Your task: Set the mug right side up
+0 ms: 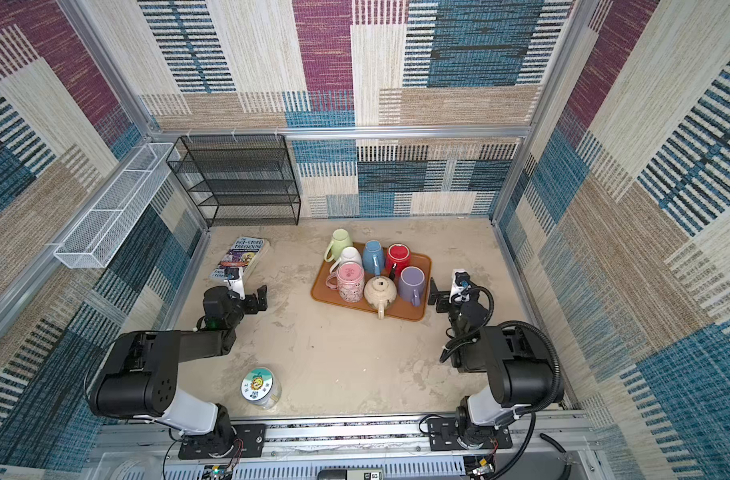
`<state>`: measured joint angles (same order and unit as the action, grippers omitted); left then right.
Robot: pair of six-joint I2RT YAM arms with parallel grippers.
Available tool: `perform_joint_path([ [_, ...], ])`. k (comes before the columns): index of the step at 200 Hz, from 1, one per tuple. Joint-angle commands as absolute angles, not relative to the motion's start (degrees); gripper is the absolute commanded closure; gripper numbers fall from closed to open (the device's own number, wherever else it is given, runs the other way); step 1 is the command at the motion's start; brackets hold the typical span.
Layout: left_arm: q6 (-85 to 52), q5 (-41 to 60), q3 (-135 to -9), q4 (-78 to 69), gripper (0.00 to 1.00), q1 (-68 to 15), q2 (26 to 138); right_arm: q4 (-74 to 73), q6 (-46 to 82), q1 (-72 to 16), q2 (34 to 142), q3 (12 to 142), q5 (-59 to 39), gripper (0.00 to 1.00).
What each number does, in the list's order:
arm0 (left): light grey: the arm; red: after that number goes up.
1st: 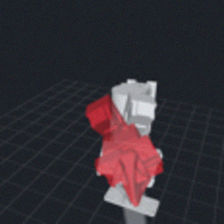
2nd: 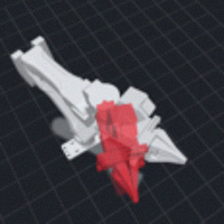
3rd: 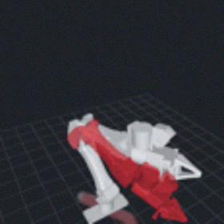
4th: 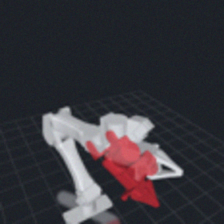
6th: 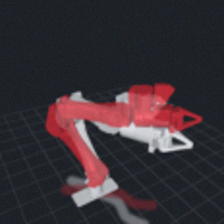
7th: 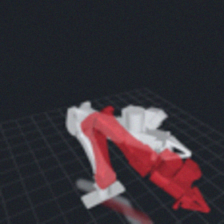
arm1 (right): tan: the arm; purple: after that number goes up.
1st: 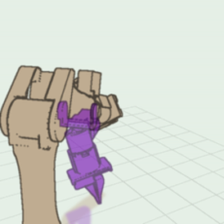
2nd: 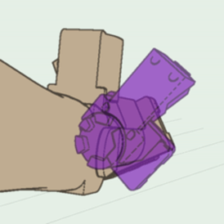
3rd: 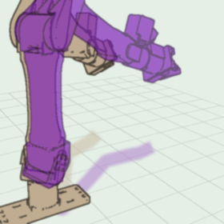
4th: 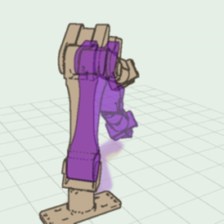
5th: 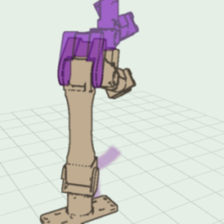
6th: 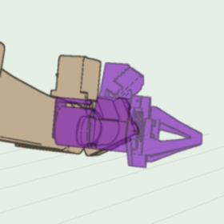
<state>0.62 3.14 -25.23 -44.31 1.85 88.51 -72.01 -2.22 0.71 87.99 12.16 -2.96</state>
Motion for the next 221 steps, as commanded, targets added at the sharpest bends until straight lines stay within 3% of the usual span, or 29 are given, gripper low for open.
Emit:
perform_joint_path([
  [1,1.3,3.3,-25.2,-45.6,0.01,1.8,88.4,-72.4,-2.0,0.7,87.9,12.6,-3.2,0.00],
  [221,0.9,4.0,-25.7,-44.8,0.02,2.4,88.6,-72.3,-2.0,0.7,87.8,12.6,-3.2,0.00],
])
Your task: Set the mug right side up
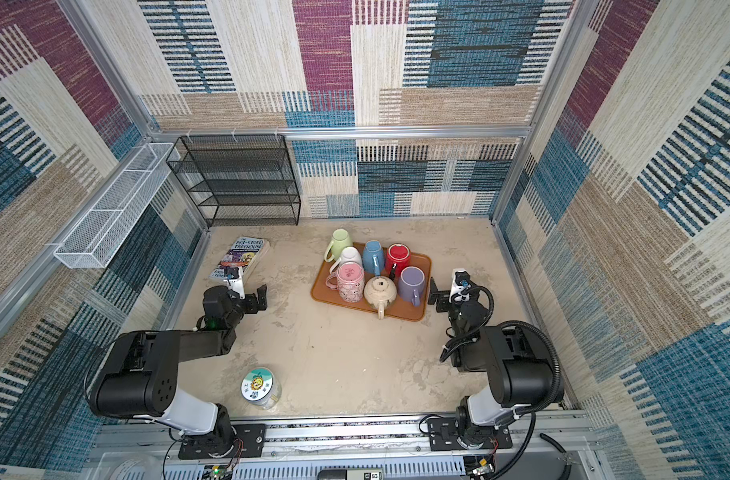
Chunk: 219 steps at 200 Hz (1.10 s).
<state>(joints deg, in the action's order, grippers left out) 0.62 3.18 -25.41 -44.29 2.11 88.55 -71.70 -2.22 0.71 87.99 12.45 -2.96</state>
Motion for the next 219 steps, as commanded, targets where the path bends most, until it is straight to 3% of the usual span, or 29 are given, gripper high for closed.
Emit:
perform_joint_path([
  [1,1.0,4.0,-25.7,-44.9,0.02,2.4,88.6,-72.4,-2.0,0.7,87.8,12.6,-3.2,0.00],
  [28,0.9,3.5,-25.4,-45.5,0.02,2.4,88.1,-67.0,-1.0,0.6,83.9,13.9,-0.1,0.00],
  [72,1.0,4.8,-38.7,-17.5,0.02,2.4,80.2,-46.8,6.6,0.7,71.7,17.8,8.8,0.00],
  [97,-0.6,7.7,-46.1,-4.7,0.07,2.3,76.5,-38.0,11.8,0.7,65.5,20.8,8.7,0.00],
  [125,-1.1,8.1,-51.9,5.0,0.07,-0.2,73.4,-20.6,18.0,0.8,63.3,29.8,10.4,0.01],
  [165,-1.9,7.0,-61.0,17.2,0.01,-4.8,76.7,-11.5,22.1,3.6,63.7,37.5,-2.2,0.02],
  [219,-4.8,6.5,-73.7,25.8,0.12,-11.0,89.2,-7.8,24.6,8.1,74.7,43.2,-15.5,0.11],
])
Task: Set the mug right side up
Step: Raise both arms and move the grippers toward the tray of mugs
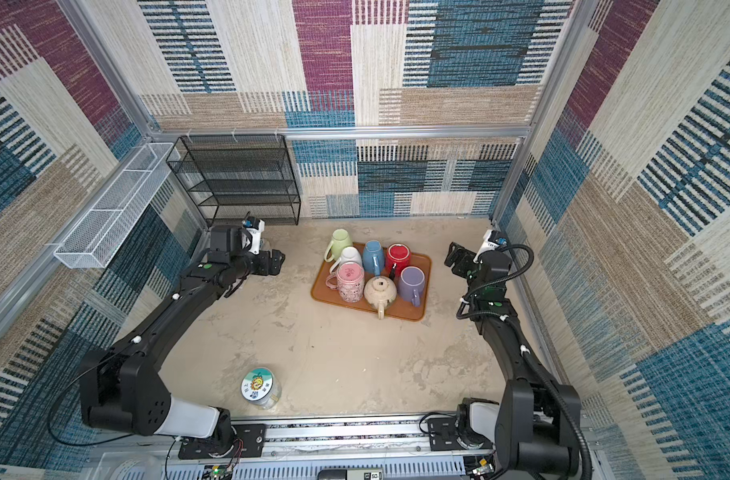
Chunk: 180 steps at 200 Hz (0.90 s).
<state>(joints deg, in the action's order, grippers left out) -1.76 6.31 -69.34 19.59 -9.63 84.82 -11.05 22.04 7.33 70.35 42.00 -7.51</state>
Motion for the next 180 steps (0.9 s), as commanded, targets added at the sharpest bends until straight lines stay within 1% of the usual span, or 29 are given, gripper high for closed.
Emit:
perform_joint_path([
  [1,-4.8,6.5,-73.9,25.9,0.13,-11.1,89.5,-7.9,24.7,8.2,74.9,43.3,-15.7,0.11],
  [50,-7.2,8.6,-85.3,28.8,0.32,-15.5,103.4,-8.1,22.8,8.4,85.2,45.5,-18.0,0.23],
  [82,-8.3,10.6,-92.2,30.6,0.39,-16.3,112.2,-5.7,21.8,8.4,91.6,49.5,-19.4,0.35],
  [108,-7.9,11.6,-97.3,32.3,0.45,-16.3,118.5,-5.3,21.3,8.4,94.8,51.3,-19.3,0.40],
  [141,-8.1,13.8,-100.9,32.3,0.53,-16.4,123.3,-4.4,20.8,8.4,99.0,54.1,-20.3,0.48],
  [180,-7.9,15.1,-103.1,32.4,0.60,-16.4,127.1,-3.8,20.8,8.3,103.2,57.1,-22.7,0.55],
])
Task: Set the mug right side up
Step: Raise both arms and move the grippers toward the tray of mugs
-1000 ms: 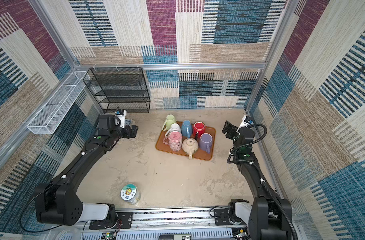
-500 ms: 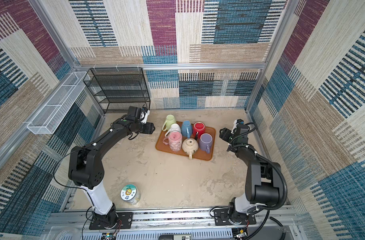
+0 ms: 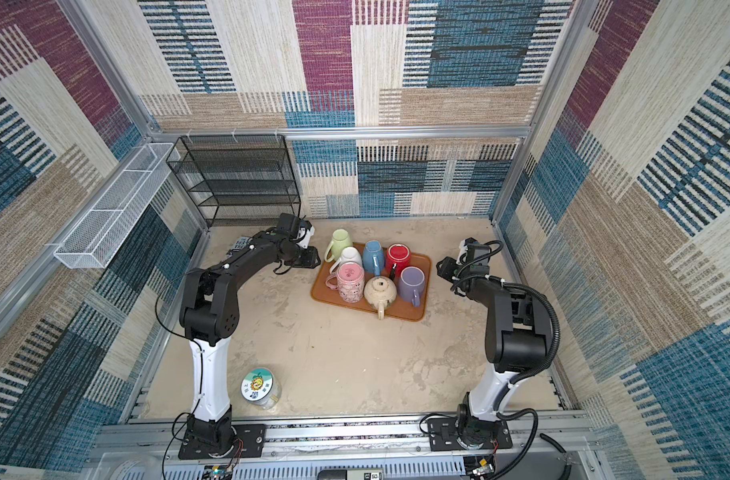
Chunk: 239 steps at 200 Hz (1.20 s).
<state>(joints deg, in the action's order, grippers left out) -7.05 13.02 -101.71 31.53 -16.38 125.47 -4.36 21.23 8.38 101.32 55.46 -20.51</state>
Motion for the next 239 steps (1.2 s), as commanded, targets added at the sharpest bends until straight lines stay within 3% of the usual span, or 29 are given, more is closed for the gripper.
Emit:
perform_joint_path([
  [1,-7.9,15.2,-103.1,32.5,0.60,-16.4,127.1,-3.7,20.8,8.3,103.2,57.2,-22.7,0.55],
  [196,-8.0,13.7,-114.8,37.6,0.80,-17.6,138.3,5.4,17.8,4.7,114.8,68.4,-20.5,0.60],
  [239,-8.1,13.9,-115.2,38.0,0.90,-17.8,138.3,6.7,17.3,4.2,116.6,70.0,-19.8,0.68],
])
